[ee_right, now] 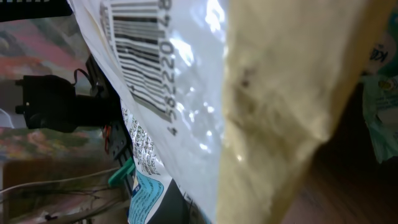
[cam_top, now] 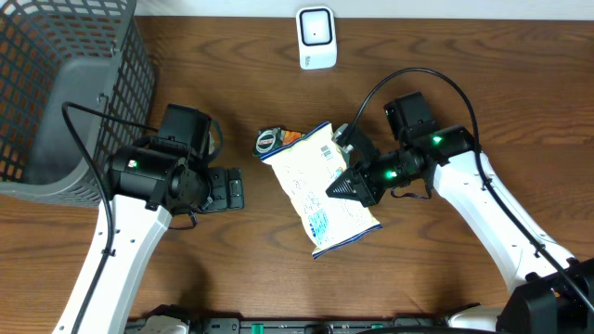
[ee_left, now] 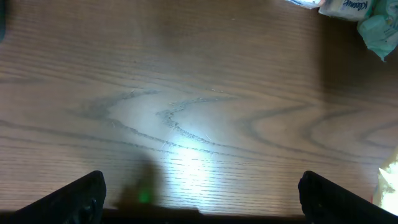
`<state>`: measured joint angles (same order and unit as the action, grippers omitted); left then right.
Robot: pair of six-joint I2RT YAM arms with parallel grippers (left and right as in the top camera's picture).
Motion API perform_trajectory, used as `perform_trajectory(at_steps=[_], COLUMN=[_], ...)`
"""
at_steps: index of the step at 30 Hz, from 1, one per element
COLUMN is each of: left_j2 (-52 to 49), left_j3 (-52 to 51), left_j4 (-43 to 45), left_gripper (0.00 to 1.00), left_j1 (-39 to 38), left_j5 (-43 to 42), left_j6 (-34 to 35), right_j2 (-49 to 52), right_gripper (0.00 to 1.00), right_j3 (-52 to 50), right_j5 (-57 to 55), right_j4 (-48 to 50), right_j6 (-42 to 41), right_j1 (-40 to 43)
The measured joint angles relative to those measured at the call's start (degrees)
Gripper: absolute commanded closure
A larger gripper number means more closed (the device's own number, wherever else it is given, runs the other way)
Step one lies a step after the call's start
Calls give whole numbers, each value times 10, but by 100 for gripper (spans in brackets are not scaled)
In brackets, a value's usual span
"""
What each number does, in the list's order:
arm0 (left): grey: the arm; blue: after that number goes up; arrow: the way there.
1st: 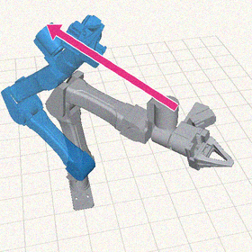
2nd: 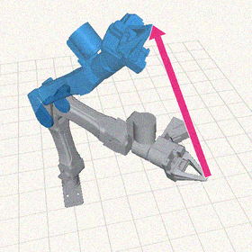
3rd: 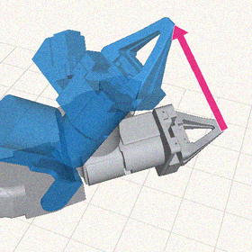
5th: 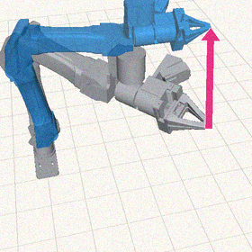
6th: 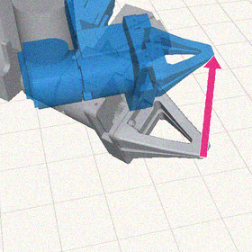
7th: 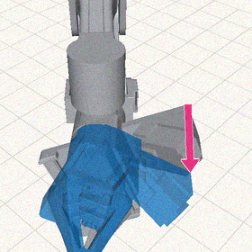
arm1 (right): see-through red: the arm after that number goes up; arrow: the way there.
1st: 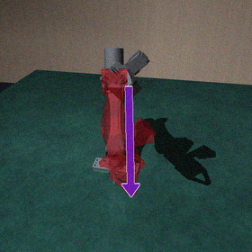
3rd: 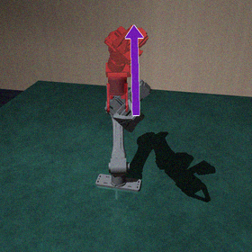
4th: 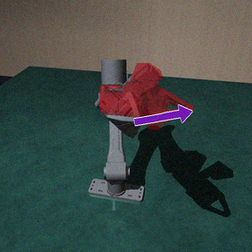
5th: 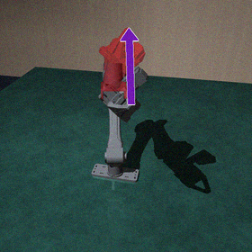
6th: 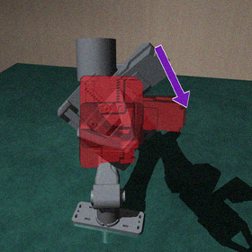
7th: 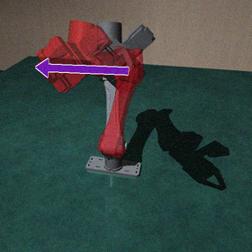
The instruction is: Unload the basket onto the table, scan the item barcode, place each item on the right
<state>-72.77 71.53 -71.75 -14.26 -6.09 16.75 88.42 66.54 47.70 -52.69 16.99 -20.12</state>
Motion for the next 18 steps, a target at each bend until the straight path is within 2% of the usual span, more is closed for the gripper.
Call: perform_trajectory(at_steps=[18], left_j2=[0], left_j3=[0], left_j4=[0], left_gripper=[2], left_j1=[0], left_j5=[0], left_j6=[0], right_j2=[0], right_gripper=[99], right_j3=[0], right_j5=[-10], right_j4=[-8], right_j6=[0], right_j1=[0])
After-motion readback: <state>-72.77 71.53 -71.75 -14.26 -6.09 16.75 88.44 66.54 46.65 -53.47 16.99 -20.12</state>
